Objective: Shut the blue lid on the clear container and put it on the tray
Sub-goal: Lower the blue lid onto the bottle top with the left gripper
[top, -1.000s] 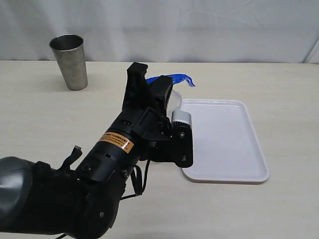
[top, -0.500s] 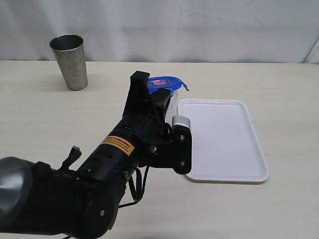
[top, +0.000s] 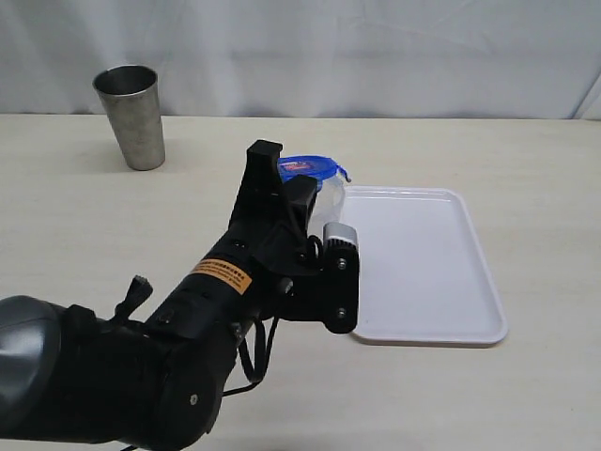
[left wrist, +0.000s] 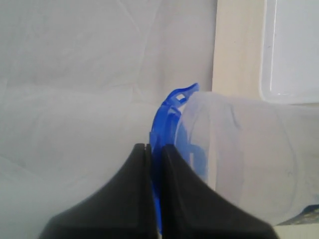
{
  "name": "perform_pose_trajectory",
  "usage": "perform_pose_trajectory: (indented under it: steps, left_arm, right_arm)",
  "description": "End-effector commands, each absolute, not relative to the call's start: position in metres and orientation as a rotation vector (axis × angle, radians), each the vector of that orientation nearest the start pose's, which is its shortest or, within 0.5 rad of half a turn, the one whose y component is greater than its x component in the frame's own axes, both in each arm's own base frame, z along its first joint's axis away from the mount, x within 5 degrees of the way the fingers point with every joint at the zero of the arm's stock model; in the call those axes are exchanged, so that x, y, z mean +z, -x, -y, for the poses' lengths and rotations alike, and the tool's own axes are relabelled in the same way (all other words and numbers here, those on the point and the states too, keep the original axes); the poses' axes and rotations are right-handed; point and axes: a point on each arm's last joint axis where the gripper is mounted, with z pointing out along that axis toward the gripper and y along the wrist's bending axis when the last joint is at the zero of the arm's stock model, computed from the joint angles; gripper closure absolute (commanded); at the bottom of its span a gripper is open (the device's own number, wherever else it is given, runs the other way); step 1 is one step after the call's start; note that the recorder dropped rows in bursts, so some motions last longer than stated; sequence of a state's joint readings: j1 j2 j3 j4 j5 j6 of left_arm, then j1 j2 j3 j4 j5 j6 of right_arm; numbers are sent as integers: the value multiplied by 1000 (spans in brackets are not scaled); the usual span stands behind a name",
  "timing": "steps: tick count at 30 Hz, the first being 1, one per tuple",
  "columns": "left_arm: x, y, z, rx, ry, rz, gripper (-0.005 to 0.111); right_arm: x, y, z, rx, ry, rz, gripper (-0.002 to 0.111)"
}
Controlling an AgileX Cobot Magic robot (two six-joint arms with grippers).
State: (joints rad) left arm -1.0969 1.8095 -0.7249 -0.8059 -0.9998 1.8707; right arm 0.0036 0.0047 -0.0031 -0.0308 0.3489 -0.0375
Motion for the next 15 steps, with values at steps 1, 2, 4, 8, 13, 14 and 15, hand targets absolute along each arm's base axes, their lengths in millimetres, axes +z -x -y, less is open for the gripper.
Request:
perform_pose_trajectory:
  steps: [1, 2, 4, 8, 13, 14, 15]
  left_arm:
    - [174, -197, 269, 759, -1482, -1034, 107]
    - [175, -197, 268, 763, -1476, -1033, 107]
    - [175, -197, 268, 767, -1470, -1031, 107]
    - [176, -198, 268, 771, -1466, -1030, 107]
    - [175, -197, 268, 768, -1469, -1031, 107]
    - [176, -198, 268, 770, -1466, -1030, 107]
    - [176, -198, 268, 773, -1466, -1029, 107]
  right_arm:
    - [182, -54, 1, -55, 52, -1826, 104]
    - [182, -54, 1, -55, 52, -1826, 104]
    - [182, -54, 1, -55, 52, -1826, 104]
    - [182, -54, 1, -55, 52, -1826, 104]
    - [182, -54, 1, -55, 52, -1826, 104]
    - [182, -54, 1, -55, 52, -1826, 104]
    - [182, -54, 1, -55, 52, -1826, 104]
